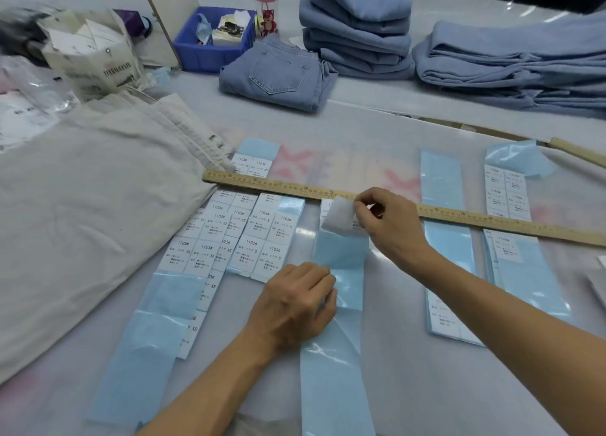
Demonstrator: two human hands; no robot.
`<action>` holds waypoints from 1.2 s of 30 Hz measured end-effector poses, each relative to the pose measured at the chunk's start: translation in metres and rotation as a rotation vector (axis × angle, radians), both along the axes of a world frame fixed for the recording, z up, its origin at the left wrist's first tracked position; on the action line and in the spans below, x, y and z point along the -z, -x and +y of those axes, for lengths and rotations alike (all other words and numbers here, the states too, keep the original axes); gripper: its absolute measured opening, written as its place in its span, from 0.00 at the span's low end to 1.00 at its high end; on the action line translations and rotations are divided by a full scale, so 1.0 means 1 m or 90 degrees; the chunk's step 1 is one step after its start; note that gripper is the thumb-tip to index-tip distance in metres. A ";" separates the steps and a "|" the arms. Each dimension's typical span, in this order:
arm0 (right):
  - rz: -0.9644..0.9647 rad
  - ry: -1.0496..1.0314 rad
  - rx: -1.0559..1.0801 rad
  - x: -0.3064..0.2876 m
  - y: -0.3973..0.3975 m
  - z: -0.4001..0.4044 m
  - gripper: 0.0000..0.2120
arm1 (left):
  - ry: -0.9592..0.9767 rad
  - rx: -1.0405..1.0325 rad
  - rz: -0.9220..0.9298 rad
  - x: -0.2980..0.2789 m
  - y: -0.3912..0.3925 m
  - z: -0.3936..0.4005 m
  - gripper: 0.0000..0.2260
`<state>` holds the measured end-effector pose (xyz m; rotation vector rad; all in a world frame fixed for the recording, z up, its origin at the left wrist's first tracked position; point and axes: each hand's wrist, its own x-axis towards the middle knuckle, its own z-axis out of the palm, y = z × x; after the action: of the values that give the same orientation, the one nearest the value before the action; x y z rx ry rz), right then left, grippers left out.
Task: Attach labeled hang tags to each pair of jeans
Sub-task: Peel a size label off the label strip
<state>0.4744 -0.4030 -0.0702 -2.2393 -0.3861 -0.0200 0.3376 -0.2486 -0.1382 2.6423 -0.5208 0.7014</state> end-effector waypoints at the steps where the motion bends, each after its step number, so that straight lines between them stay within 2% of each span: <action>1: 0.044 -0.057 0.040 -0.007 -0.001 -0.001 0.07 | 0.000 0.001 0.008 0.001 -0.001 0.000 0.10; 4: 0.111 -0.173 0.090 -0.037 0.008 -0.008 0.05 | -0.010 0.017 0.040 0.003 -0.002 0.001 0.07; 8: 0.064 -0.178 0.065 -0.088 0.050 -0.026 0.04 | -0.066 0.030 0.104 -0.013 0.002 0.000 0.01; 11: 0.032 -0.181 0.052 -0.122 0.093 -0.049 0.03 | -0.114 -0.008 0.176 -0.046 -0.002 -0.014 0.05; 12: 0.018 -0.179 0.049 -0.133 0.107 -0.059 0.03 | -0.084 -0.035 0.193 -0.062 -0.002 -0.021 0.08; 13: -0.002 -0.173 0.043 -0.143 0.122 -0.068 0.04 | 0.002 -0.070 0.201 -0.081 0.002 -0.029 0.09; 16: -0.098 -0.135 0.014 -0.174 0.163 -0.096 0.06 | 0.481 -0.149 0.273 -0.148 0.032 -0.058 0.05; 18: -0.210 -0.066 -0.016 -0.194 0.188 -0.114 0.04 | 0.748 -0.095 0.393 -0.184 0.059 -0.076 0.10; 20: -0.304 0.019 -0.047 -0.210 0.214 -0.127 0.03 | 0.860 -0.010 0.491 -0.214 0.085 -0.092 0.15; 24: -0.366 0.081 -0.062 -0.221 0.259 -0.148 0.03 | 0.968 0.092 0.564 -0.241 0.118 -0.117 0.21; 27: -0.389 0.112 -0.044 -0.223 0.280 -0.161 0.03 | 1.008 0.130 0.569 -0.251 0.132 -0.128 0.16; 36: -0.393 0.140 -0.011 -0.238 0.328 -0.187 0.04 | 0.923 0.191 0.569 -0.265 0.157 -0.154 0.10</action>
<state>0.1463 -0.5899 0.1678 -2.4113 -0.7655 -0.7007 0.1807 -0.4023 0.1263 1.2051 -0.0312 -0.2397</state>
